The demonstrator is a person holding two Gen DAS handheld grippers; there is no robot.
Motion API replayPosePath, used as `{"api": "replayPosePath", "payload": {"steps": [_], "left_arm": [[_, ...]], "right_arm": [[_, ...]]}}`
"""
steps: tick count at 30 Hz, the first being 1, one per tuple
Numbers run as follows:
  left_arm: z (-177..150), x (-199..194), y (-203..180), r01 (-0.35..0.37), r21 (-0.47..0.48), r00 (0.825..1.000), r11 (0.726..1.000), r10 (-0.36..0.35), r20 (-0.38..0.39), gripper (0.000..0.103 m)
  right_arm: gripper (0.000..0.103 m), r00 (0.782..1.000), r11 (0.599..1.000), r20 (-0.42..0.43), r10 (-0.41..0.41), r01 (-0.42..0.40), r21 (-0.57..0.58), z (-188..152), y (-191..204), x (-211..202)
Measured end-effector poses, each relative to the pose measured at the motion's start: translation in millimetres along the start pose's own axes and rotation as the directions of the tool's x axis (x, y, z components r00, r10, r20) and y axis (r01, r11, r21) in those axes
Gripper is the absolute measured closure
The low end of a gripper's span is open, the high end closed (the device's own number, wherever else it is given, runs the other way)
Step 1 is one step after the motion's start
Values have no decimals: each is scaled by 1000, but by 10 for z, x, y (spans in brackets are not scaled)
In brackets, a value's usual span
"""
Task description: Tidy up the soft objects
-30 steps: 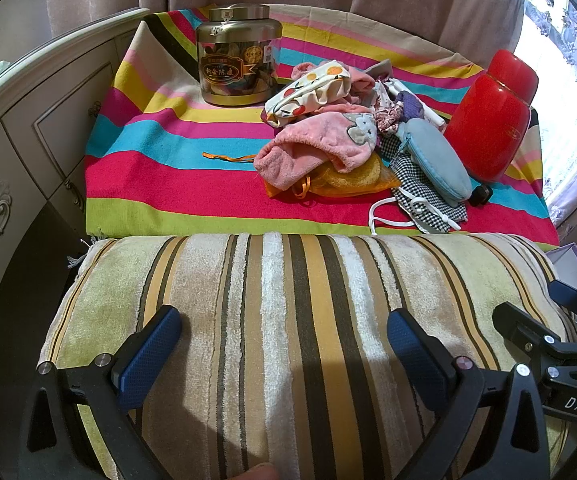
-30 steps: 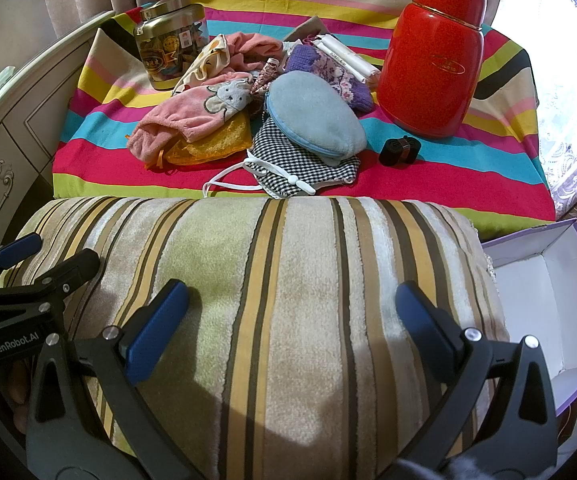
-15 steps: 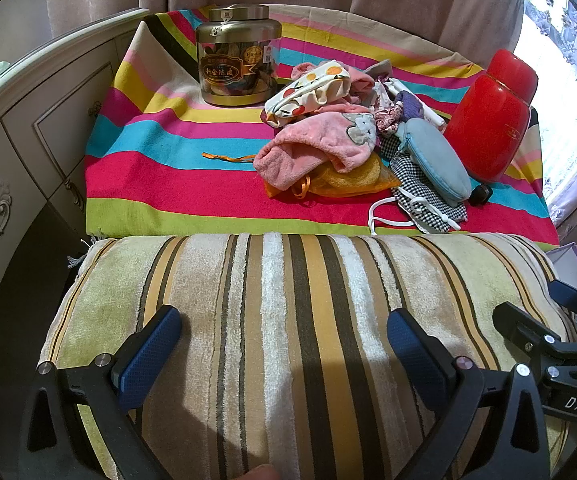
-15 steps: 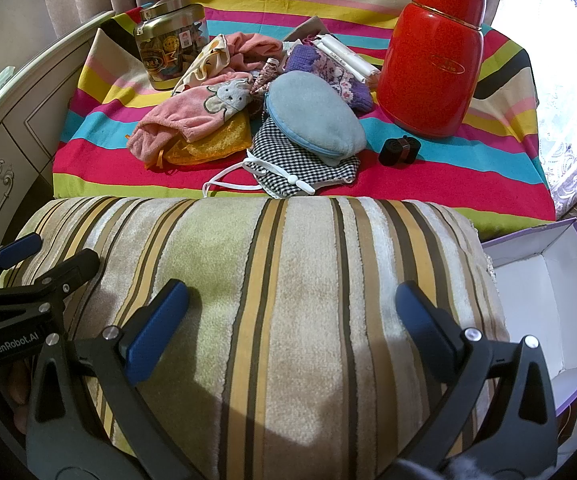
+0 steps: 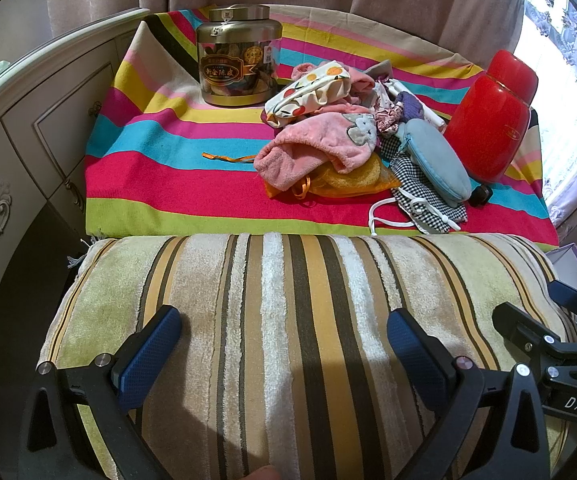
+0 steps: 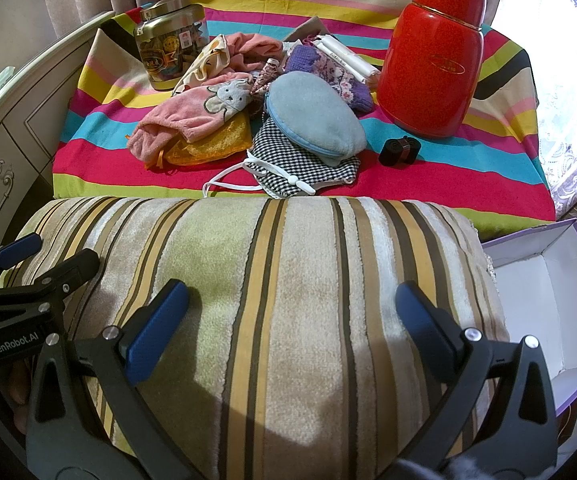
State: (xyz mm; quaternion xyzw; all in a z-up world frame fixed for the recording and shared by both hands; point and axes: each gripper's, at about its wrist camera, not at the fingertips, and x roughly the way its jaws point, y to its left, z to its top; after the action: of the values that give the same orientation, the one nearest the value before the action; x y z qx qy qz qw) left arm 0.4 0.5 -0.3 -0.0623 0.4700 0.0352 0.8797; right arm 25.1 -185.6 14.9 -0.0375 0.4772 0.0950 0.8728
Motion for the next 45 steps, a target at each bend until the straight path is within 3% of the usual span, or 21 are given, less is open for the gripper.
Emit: {"api": "replayPosePath", "payload": {"steps": [25,34,37,45], "left_arm": [[1,-8,14,-2,-1,1000,1000,2,-2,0],[71,-51,84,33,-56,999,998,-33,3,0],[179,17,16,17,-15,1000,1000,-17,1,0],[754,268,-123,115,44,993,992,-116,21,7]], "right_arm": [[0,1000,1000,25,-3,3,3,-28,2,-18],[0,999,1000,35,23,-23,2,-25,-18,-10],[0,1000,1000,16,21,-21,-8,33,-18,22],[0,1000,1000,-8,0,0,-17,264,-107,175]]}}
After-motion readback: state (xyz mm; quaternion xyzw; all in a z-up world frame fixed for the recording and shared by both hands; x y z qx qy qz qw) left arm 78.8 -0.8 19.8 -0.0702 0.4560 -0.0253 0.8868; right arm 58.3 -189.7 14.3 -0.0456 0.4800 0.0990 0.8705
